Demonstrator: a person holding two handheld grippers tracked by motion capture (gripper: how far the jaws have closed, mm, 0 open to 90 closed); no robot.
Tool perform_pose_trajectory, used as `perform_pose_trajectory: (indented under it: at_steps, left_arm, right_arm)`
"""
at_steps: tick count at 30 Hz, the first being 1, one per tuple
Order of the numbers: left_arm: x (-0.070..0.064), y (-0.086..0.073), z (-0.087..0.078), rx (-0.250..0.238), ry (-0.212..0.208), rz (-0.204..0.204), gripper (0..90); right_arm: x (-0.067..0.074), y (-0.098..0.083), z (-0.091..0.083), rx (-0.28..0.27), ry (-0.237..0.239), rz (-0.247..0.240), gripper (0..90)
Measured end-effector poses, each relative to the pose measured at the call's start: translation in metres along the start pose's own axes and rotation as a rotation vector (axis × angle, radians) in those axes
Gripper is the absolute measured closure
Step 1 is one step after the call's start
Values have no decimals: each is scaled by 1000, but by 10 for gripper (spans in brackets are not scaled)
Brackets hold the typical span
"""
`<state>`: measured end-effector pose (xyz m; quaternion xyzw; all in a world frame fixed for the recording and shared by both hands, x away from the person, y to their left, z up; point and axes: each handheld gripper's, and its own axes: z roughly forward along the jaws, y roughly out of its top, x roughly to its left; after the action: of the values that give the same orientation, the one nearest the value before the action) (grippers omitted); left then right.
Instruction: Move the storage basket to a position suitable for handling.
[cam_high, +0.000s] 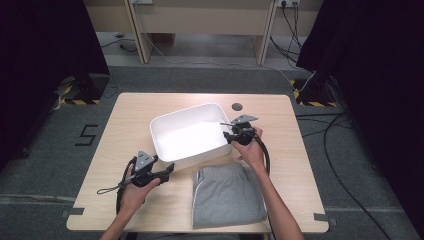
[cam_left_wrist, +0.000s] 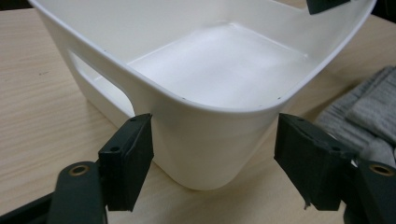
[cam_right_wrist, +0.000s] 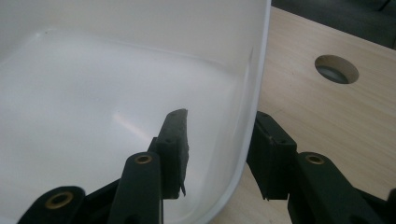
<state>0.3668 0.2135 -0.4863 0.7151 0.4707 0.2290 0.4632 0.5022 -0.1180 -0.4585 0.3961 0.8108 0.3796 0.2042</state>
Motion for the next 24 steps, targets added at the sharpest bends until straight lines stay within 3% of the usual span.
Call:
perform_pose_trajectory:
  at_steps: [4,9,17,24]
  left_arm:
    - [2,8,9,-3,-39,-24,272]
    - [-6,15,18,-1,-37,-8,270]
    - [-12,22,32,5,-64,-27,267]
    - [-14,22,37,-5,-80,-28,274]
  right_arm:
    - [-5,-7,-9,-13,-23,24,594]
    - [-8,-17,-19,-36,-68,34,579]
    - [-18,-33,-33,-74,-73,97,538]
    - [-21,-35,-39,-59,-98,81,521]
